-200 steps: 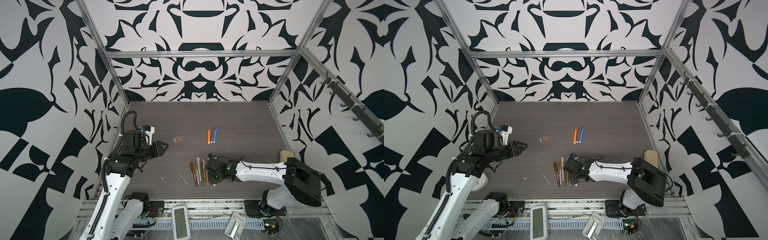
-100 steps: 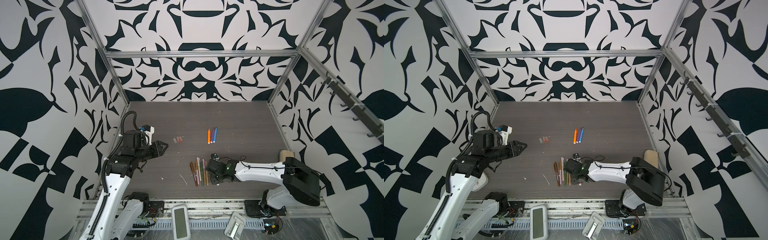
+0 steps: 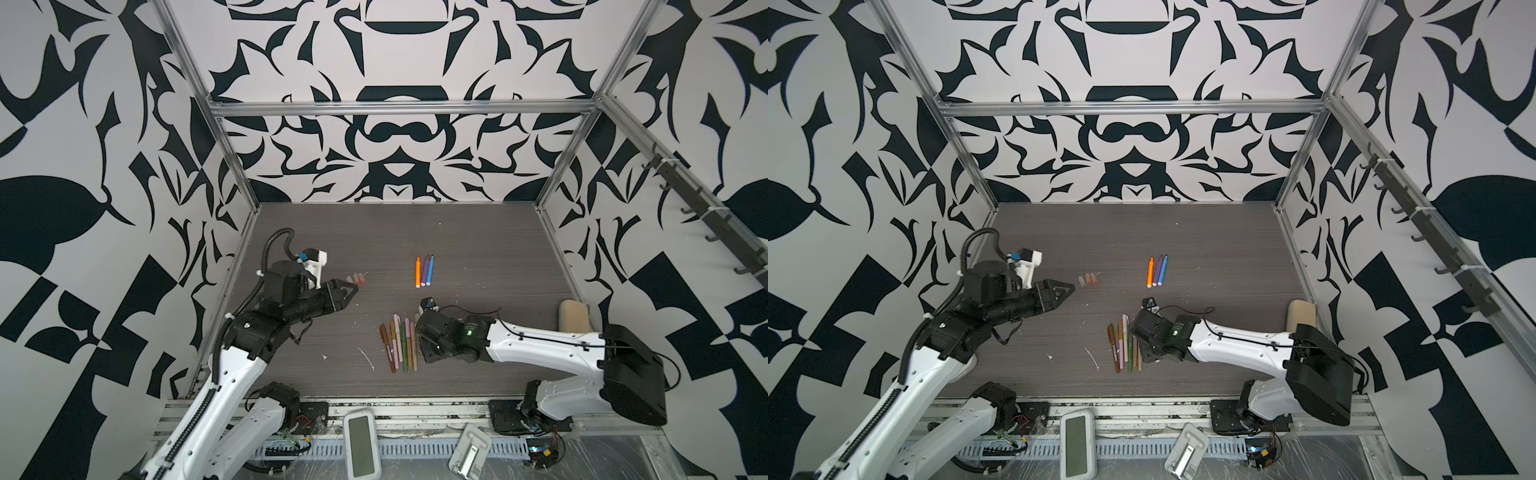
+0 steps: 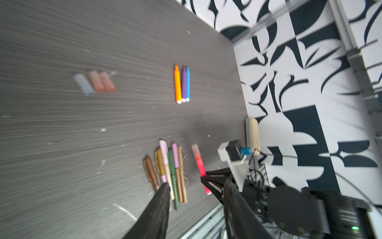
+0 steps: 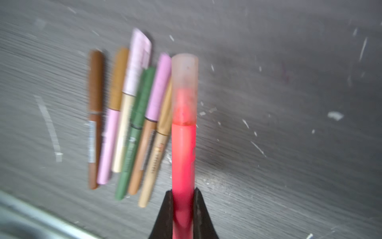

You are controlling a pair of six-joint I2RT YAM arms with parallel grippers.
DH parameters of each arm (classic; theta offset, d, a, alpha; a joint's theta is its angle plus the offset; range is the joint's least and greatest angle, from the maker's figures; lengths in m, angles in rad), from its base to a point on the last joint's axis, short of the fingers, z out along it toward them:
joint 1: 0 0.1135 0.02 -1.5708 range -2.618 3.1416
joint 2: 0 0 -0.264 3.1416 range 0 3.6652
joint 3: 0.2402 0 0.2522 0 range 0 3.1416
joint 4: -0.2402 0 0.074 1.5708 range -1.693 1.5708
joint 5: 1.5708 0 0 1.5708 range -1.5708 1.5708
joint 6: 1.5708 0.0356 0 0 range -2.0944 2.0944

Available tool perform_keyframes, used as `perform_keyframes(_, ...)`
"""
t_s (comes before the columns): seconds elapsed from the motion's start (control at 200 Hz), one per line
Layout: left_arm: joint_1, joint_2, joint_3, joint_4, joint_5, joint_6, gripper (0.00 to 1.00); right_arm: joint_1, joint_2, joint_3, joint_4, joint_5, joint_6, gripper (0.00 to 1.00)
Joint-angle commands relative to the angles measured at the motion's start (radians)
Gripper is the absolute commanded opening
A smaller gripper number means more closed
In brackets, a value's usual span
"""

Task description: Open the pen caps

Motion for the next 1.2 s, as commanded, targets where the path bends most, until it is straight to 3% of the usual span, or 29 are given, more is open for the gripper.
perform_keyframes(0.0, -0.127, 0.069, -0.019, 0.166, -0.100, -0.085, 0.46, -0.008, -0.041, 0.058, -0.018, -0.025, -0.055, 0.00)
perform_keyframes(0.185, -0.305, 0.247, 0.012, 0.268, -0.158, -0.107, 0.46, -0.015, -0.074, 0.045, 0.042, -0.081, -0.043, 0.00)
perform_keyframes(0.345, -0.386, 0.358, 0.063, 0.289, -0.187, -0.101, 0.46, -0.018, -0.089, 0.024, 0.081, -0.117, -0.038, 0.00)
perform_keyframes(0.815, -0.445, 0.524, 0.121, 0.295, -0.144, -0.113, 0.46, -0.021, -0.197, -0.004, 0.124, -0.141, -0.063, 0.00)
perform_keyframes(1.195, -0.449, 0.515, 0.134, 0.218, -0.232, -0.100, 0.46, -0.021, -0.245, -0.013, 0.082, -0.076, -0.042, 0.00)
